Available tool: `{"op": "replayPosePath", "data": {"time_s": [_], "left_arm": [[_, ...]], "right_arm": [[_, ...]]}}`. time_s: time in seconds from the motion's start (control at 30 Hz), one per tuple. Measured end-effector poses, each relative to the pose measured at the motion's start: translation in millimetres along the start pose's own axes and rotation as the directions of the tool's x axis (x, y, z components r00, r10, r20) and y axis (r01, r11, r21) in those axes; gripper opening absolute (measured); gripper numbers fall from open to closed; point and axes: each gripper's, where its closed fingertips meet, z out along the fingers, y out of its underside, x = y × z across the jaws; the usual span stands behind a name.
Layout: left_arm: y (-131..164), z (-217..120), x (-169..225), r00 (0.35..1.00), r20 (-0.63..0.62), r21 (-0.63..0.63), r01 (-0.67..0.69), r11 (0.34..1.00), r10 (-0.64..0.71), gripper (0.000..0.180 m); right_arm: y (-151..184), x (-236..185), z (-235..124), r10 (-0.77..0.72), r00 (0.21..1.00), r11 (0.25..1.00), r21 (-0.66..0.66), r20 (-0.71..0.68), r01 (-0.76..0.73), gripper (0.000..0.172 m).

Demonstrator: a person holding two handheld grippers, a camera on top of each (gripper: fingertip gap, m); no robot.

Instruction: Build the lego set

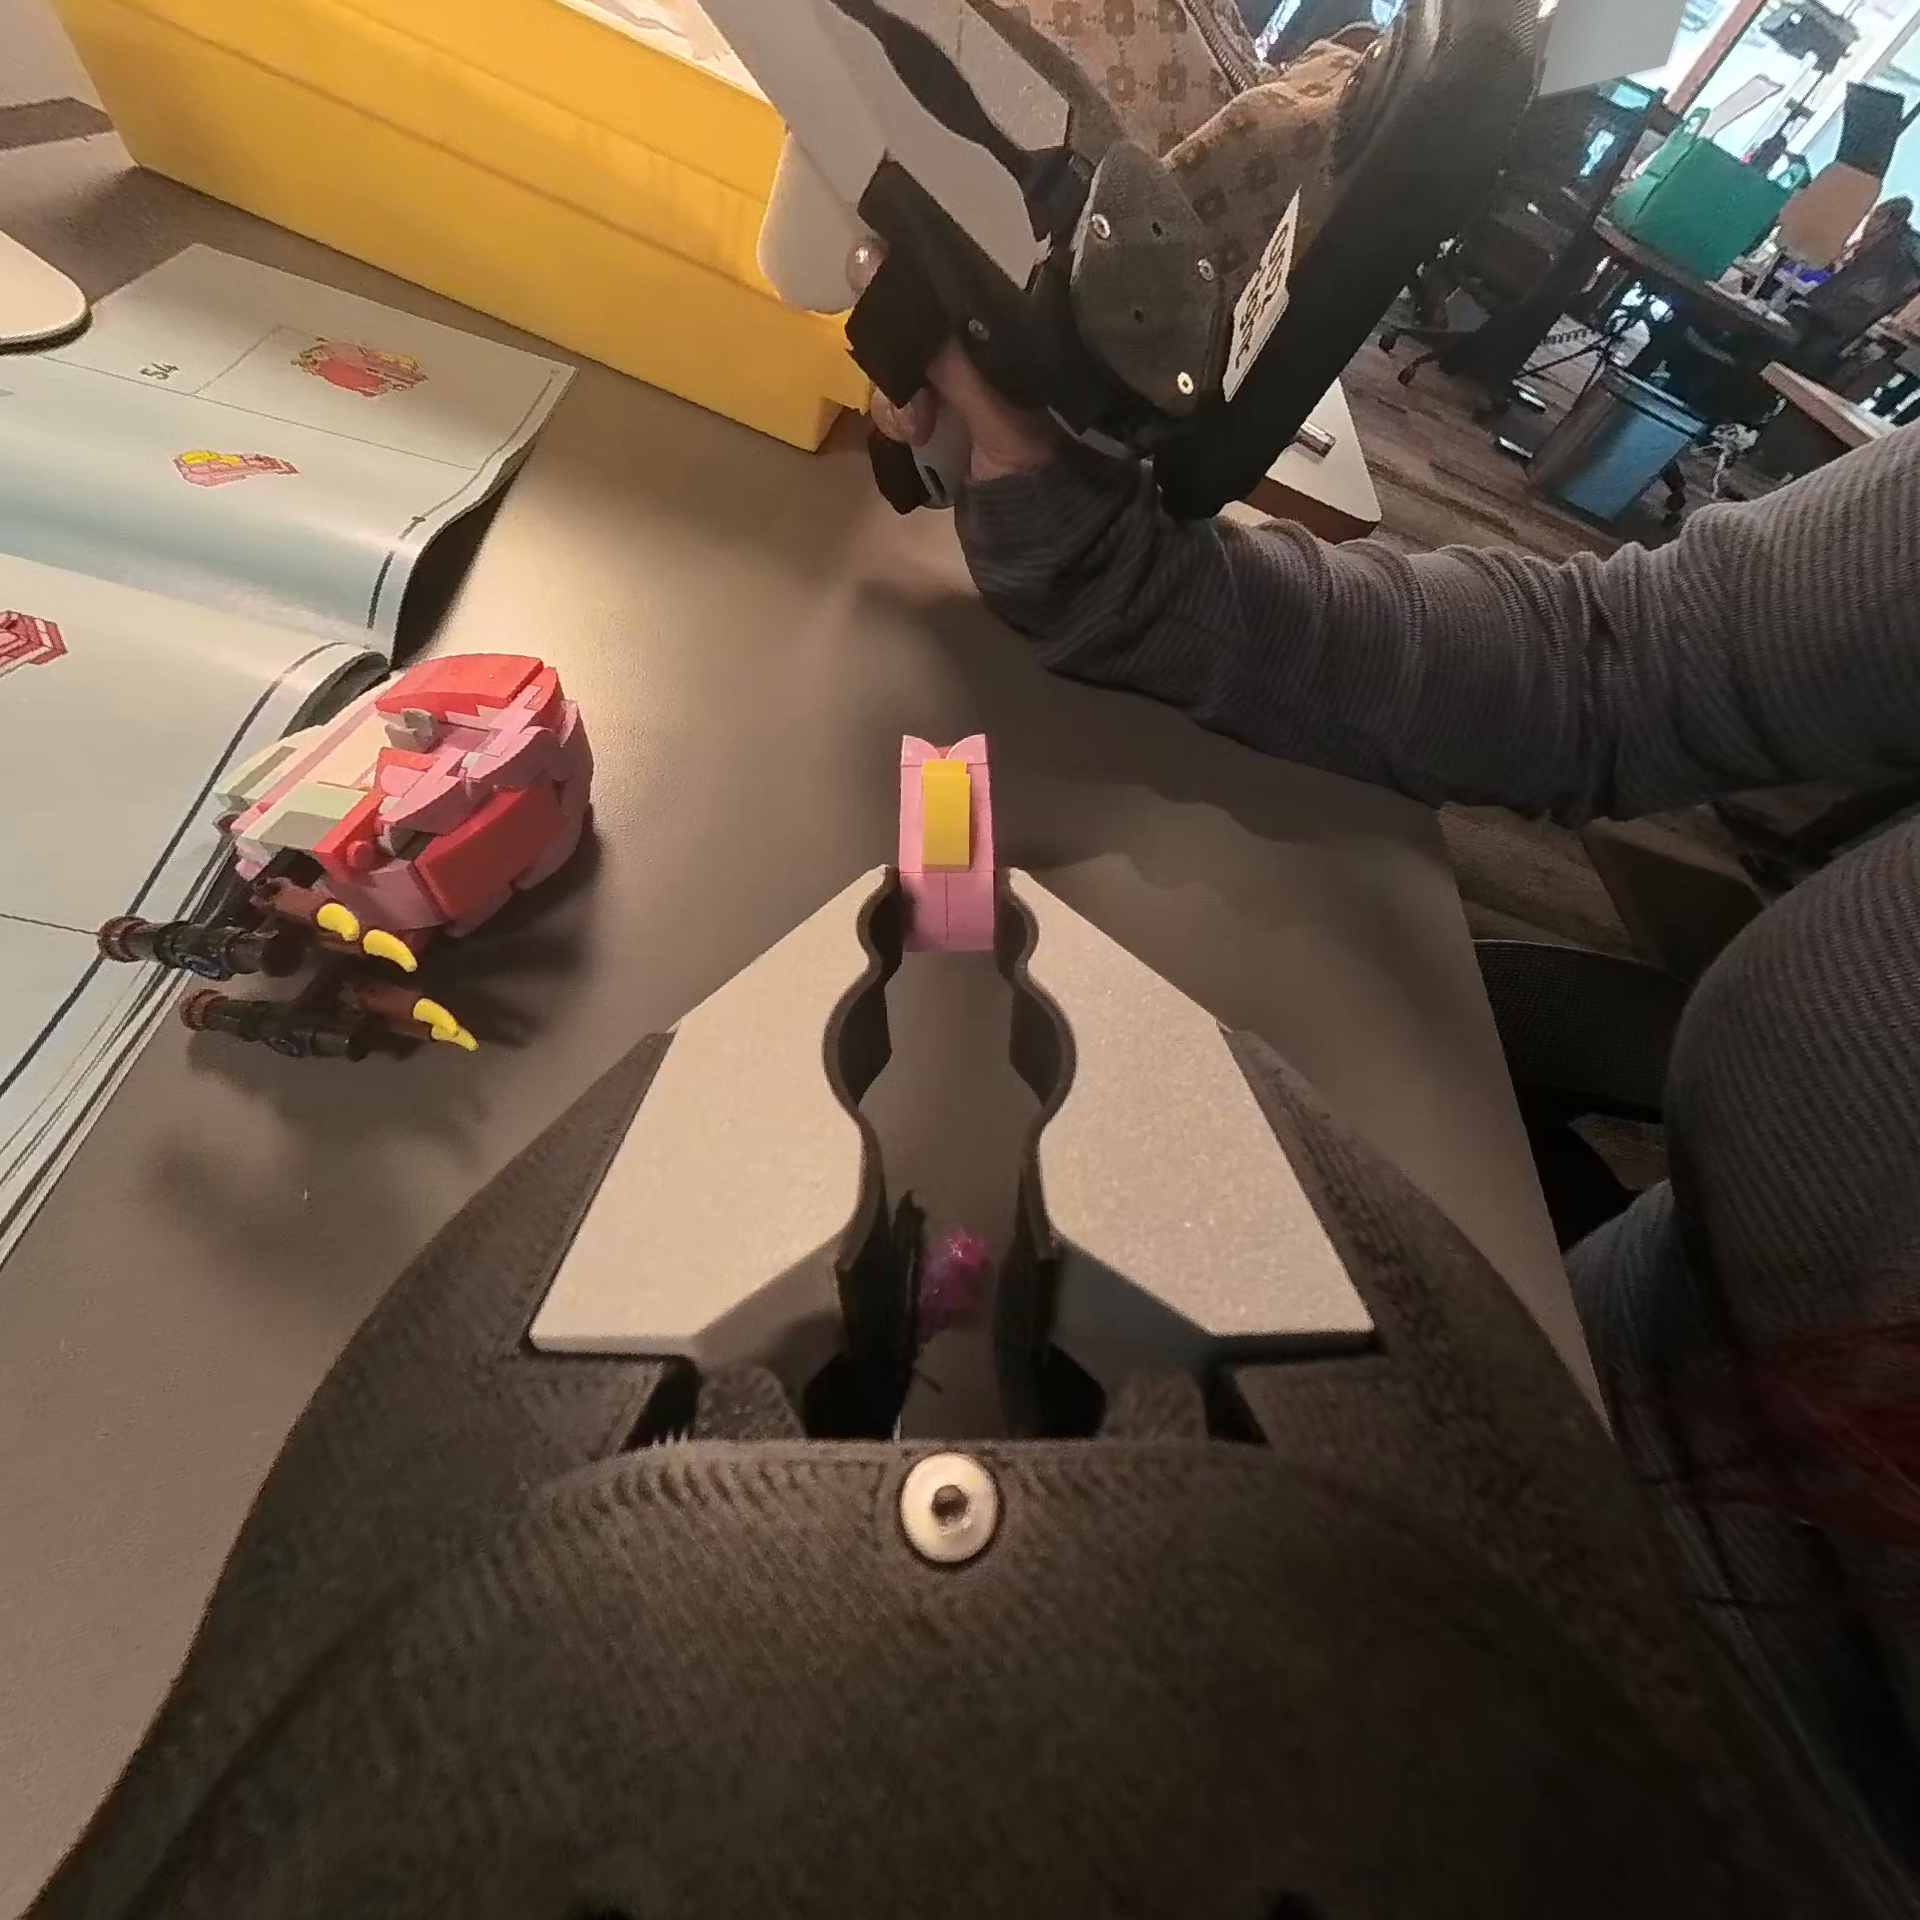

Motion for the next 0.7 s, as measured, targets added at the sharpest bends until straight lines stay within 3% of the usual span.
{"op": "replayPosePath", "data": {"time_s": [0.3,0.53,0.7], "left_arm": [[-14.8,-13.9,-18.0,0.986,0.155,0.074,-0.077,0.994,0.064,0.016],[-27.6,-30.6,-34.4,0.958,0.279,0.147,-0.108,0.983,0.064,0.016],[-27.8,-32.3,-37.4,0.952,0.299,0.149,-0.113,0.982,0.064,0.016]], "right_arm": [[-8.4,-13.7,-1.8,0.053,0.993,0.998,0.039,0.101,-0.057,0.0],[-22.1,-35.0,-7.4,0.003,0.98,0.995,0.098,0.201,-0.023,0.002],[-36.1,-77.8,-21.8,-0.084,0.91,0.983,0.183,0.405,0.009,0.01]]}}
